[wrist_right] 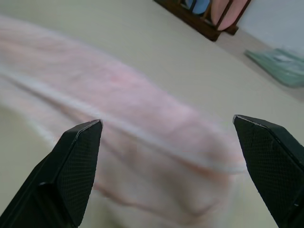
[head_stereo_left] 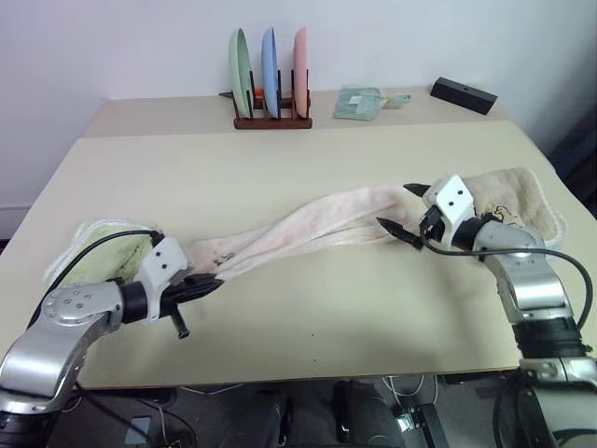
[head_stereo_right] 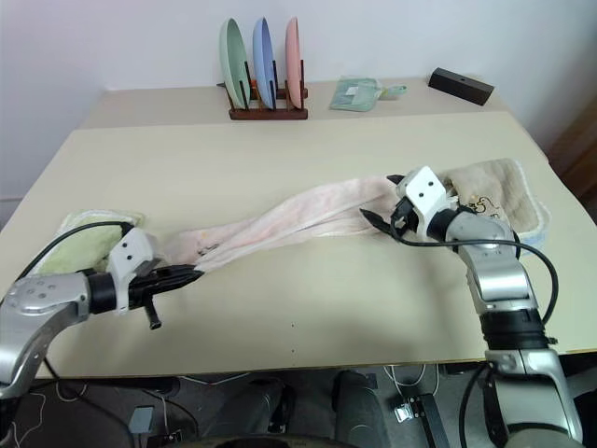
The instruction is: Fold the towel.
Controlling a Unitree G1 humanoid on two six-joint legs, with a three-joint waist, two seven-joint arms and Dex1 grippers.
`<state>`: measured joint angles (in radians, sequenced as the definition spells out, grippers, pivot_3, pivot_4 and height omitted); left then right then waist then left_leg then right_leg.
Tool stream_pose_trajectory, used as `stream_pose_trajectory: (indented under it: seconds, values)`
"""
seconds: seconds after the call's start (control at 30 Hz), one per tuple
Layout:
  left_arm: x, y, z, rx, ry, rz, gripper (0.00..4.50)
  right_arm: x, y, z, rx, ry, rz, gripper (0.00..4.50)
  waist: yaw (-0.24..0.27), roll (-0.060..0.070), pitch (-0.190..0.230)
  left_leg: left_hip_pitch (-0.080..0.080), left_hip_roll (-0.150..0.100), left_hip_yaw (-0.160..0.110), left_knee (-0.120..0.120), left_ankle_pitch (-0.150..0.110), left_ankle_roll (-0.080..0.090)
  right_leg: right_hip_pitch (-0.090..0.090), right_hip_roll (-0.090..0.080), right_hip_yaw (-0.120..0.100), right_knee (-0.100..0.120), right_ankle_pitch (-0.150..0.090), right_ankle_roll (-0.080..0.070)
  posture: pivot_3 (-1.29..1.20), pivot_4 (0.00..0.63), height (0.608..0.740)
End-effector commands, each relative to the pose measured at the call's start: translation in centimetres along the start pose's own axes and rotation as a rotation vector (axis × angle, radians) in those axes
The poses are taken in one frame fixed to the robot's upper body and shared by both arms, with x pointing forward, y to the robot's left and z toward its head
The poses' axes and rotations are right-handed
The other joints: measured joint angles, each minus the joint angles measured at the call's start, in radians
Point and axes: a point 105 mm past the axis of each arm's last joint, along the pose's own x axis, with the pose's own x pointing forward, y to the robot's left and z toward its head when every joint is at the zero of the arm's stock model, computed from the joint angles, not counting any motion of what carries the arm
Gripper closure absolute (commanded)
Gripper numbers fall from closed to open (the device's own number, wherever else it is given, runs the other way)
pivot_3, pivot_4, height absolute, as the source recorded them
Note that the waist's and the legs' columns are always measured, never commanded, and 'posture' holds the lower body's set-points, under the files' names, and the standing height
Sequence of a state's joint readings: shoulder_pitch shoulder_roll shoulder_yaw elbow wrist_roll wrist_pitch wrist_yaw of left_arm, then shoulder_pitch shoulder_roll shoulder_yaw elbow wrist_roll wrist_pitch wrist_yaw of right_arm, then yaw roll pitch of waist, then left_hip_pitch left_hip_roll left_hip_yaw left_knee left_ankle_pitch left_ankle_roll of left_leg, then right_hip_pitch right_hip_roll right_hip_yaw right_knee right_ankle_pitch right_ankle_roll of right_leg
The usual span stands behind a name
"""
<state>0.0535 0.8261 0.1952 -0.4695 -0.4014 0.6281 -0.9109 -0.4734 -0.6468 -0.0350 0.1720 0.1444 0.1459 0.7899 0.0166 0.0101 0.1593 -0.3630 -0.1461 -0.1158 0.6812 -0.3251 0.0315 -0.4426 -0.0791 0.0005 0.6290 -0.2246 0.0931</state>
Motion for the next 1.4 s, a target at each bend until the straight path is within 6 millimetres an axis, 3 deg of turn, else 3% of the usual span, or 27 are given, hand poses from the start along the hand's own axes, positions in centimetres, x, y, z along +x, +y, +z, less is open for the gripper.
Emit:
stream_pose_trajectory:
  seconds: [0.03, 0.33, 0.57, 0.87, 0.97, 1.17, 1.4]
  values:
    - [-1.2, 0.8, 0.1, 0.046, 0.016, 0.042, 4.45, 0.4, -1.1, 0.3, -0.069, -0.001, -0.013, 0.0, -0.004, 0.0, 0.0, 0.0, 0.0, 0.0, 0.0, 0.0, 0.0, 0.0, 0.0, 0.0, 0.0, 0.0, 0.0, 0.0, 0.15, 0.74]
    - [-1.0, 1.1, -0.6, 0.041, 0.015, 0.068, 4.45, 1.4, -2.7, -2.1, -0.448, 0.145, 0.018, 0.0, -0.006, 0.0, 0.0, 0.0, 0.0, 0.001, -0.001, 0.0, 0.0, -0.001, 0.0, 0.0, 0.0, 0.0, 0.0, 0.0, 0.15, 0.74]
    - [-0.8, 1.2, -0.5, 0.04, 0.01, 0.066, 4.45, 3.6, -3.5, -2.1, -0.737, 0.172, -0.002, 0.0, -0.012, 0.0, 0.0, 0.0, 0.0, 0.001, -0.002, 0.0, 0.0, -0.002, 0.0, 0.0, 0.0, 0.0, 0.0, 0.0, 0.15, 0.74]
    - [-0.7, 0.9, -0.4, 0.035, 0.01, 0.067, 4.45, 6.5, -2.5, 0.1, -0.974, 0.093, 0.039, 0.0, -0.015, 0.0, 0.0, 0.0, 0.0, 0.001, -0.002, 0.0, -0.001, -0.002, 0.001, 0.001, 0.0, 0.0, 0.0, 0.0, 0.15, 0.74]
    - [-0.8, 0.8, -0.4, 0.033, 0.012, 0.078, 4.5, 6.7, -2.2, 0.0, -1.055, 0.097, 0.069, 1.28, -0.015, 0.0, 0.0, 0.0, 0.0, 0.001, -0.002, 0.0, -0.001, -0.002, 0.001, 0.001, 0.0, 0.0, 0.0, 0.0, 0.15, 0.74]
    - [-1.2, 0.7, -0.7, 0.024, 0.015, 0.088, 4.5, 6.4, -2.7, -0.2, -1.071, 0.096, 0.036, 4.38, -0.019, 0.0, 0.0, 0.0, 0.0, 0.001, -0.003, 0.0, -0.001, -0.002, 0.001, 0.001, 0.001, 0.0, 0.0, 0.0, 0.15, 0.74]
    - [-1.8, 2.0, 0.1, 0.028, -0.033, 0.158, 4.5, 5.1, -3.5, 0.2, -1.048, 0.066, 0.0, 4.48, -0.028, 0.0, 0.0, 0.0, 0.0, 0.001, -0.003, 0.0, -0.001, -0.002, 0.001, 0.001, 0.0, 0.0, -0.001, 0.0, 0.15, 0.74]
